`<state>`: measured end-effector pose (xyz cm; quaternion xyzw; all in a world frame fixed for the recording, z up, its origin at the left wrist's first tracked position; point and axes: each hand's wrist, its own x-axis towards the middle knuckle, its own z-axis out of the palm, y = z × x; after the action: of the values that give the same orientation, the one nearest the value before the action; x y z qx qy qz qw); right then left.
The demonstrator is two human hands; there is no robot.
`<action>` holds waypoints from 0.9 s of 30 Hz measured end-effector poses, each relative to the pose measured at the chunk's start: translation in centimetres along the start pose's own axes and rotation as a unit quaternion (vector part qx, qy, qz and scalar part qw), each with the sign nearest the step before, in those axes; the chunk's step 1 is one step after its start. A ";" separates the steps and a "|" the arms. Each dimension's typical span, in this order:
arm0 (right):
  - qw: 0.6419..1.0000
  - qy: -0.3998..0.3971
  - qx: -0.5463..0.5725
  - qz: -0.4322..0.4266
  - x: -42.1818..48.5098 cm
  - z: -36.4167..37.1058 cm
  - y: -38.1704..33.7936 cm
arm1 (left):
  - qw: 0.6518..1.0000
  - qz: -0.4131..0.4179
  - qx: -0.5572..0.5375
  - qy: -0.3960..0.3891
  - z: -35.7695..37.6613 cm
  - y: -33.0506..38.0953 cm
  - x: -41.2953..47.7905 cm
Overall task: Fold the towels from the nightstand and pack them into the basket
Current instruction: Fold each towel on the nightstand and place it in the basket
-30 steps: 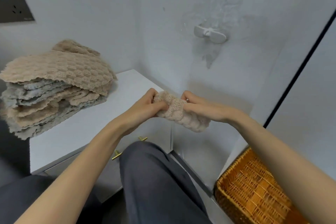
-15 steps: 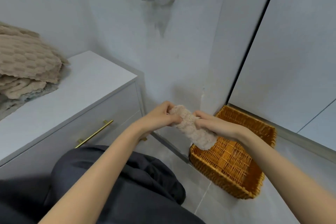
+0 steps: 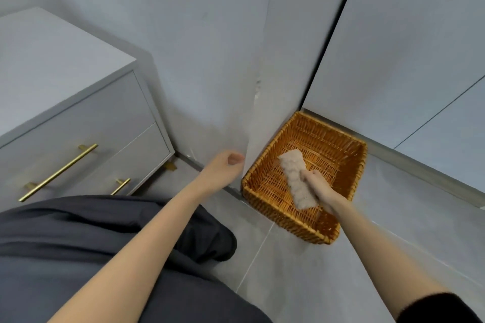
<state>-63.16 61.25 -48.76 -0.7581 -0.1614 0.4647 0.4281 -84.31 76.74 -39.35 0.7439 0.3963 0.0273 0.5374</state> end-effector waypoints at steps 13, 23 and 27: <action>0.907 0.103 0.347 0.217 10.7 6.6 4.3 | 0.997 -0.061 -0.046 0.019 -1.2 -4.1 2.9; 0.911 0.117 0.304 0.255 13.2 9.9 4.8 | 0.995 -0.069 -0.068 0.020 -1.8 -4.3 4.2; 0.930 0.151 0.188 0.278 14.2 9.9 6.2 | 0.995 -0.075 -0.068 0.014 -1.7 -4.4 4.2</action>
<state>-65.16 71.73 -63.77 -0.7398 0.2126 0.4667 0.4355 -84.64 81.18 -43.85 0.6733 0.4556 0.0242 0.5818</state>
